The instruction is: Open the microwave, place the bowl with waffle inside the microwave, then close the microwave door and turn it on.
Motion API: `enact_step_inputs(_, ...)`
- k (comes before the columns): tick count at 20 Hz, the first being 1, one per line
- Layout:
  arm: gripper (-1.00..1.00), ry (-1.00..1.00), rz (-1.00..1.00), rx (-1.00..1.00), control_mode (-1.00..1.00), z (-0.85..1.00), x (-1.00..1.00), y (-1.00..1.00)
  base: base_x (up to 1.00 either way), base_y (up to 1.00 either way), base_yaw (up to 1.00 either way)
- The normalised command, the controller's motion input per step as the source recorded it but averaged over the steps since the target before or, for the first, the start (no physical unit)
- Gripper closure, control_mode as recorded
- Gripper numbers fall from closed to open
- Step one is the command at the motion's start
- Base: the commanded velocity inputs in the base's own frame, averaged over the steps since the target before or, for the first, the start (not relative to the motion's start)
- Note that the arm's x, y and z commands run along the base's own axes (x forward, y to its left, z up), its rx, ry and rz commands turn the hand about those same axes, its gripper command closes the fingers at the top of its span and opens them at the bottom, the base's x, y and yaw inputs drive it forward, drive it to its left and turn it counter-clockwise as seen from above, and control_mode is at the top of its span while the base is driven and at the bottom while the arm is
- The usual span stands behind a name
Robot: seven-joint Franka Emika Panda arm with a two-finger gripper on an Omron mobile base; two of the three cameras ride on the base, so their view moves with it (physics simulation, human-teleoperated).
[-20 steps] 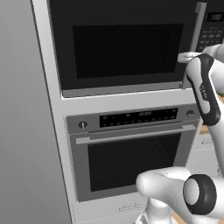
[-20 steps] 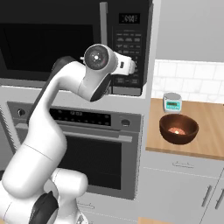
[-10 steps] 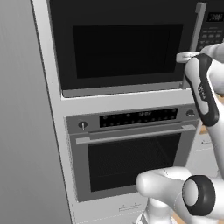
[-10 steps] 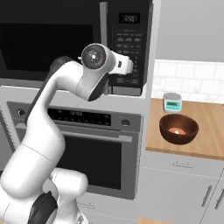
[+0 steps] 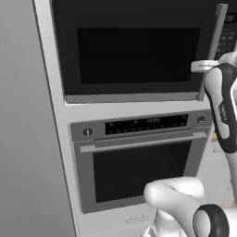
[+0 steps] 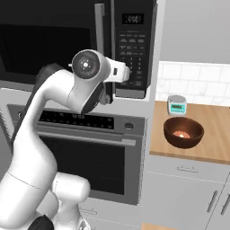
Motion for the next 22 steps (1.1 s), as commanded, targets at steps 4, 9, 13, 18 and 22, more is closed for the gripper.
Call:
enact_step_inputs(4,1.00,-0.04,0.06,0.00,-1.00,0.07,-1.00,0.23,0.00,0.00,0.00)
enact_step_inputs(9,1.00,-0.02,0.00,0.00,-1.00,0.17,-1.00,0.53,0.00,0.00,0.00)
enact_step_inputs(13,1.00,0.00,0.00,-0.02,-1.00,0.16,-1.00,0.72,0.00,0.00,0.00)
enact_step_inputs(18,1.00,0.00,-0.01,-0.06,-1.00,0.26,-1.00,0.92,0.00,0.00,0.00)
enact_step_inputs(22,-1.00,0.00,-0.02,-0.09,-1.00,0.30,-1.00,1.00,0.00,0.00,0.00)
